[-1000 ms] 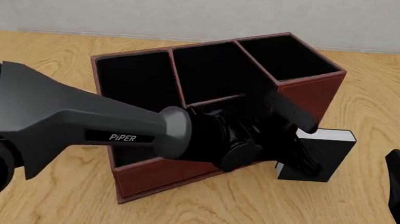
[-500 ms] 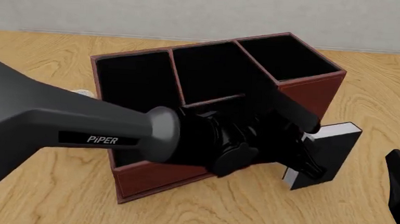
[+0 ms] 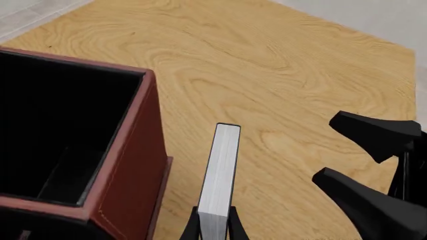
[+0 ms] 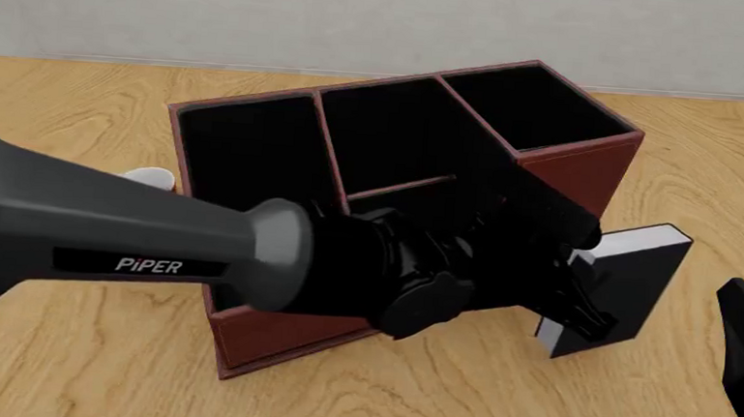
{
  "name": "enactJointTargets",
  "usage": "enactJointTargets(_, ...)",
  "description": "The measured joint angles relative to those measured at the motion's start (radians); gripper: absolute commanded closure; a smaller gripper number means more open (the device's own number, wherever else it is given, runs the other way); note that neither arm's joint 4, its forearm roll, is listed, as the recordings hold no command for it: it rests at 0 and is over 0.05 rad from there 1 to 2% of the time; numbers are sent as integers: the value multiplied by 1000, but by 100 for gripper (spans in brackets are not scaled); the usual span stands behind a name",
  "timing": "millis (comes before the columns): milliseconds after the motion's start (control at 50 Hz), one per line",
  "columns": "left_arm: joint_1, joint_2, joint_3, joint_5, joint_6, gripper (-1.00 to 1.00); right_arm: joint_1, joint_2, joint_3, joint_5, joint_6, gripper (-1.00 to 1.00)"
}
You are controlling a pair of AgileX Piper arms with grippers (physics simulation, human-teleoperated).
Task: Pick up the book and place it in the back compartment of the caddy.
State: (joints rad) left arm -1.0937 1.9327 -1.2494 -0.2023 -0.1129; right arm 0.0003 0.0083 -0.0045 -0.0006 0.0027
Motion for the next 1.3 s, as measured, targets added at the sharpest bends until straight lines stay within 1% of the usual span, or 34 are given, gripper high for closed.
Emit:
enactJointTargets(340,-5,-75,61,-25,5,100,0,0,0,0,0,-100)
enactJointTargets(600,-5,-168,146,-37,25,100,0,0,0,0,0,-100)
enactJointTargets(1000,-12,-309,274,-58,26,100,0,0,0,0,0,-100)
enactJointTargets(1300,-11,-416,330,-38,46,100,0,0,0,0,0,-100)
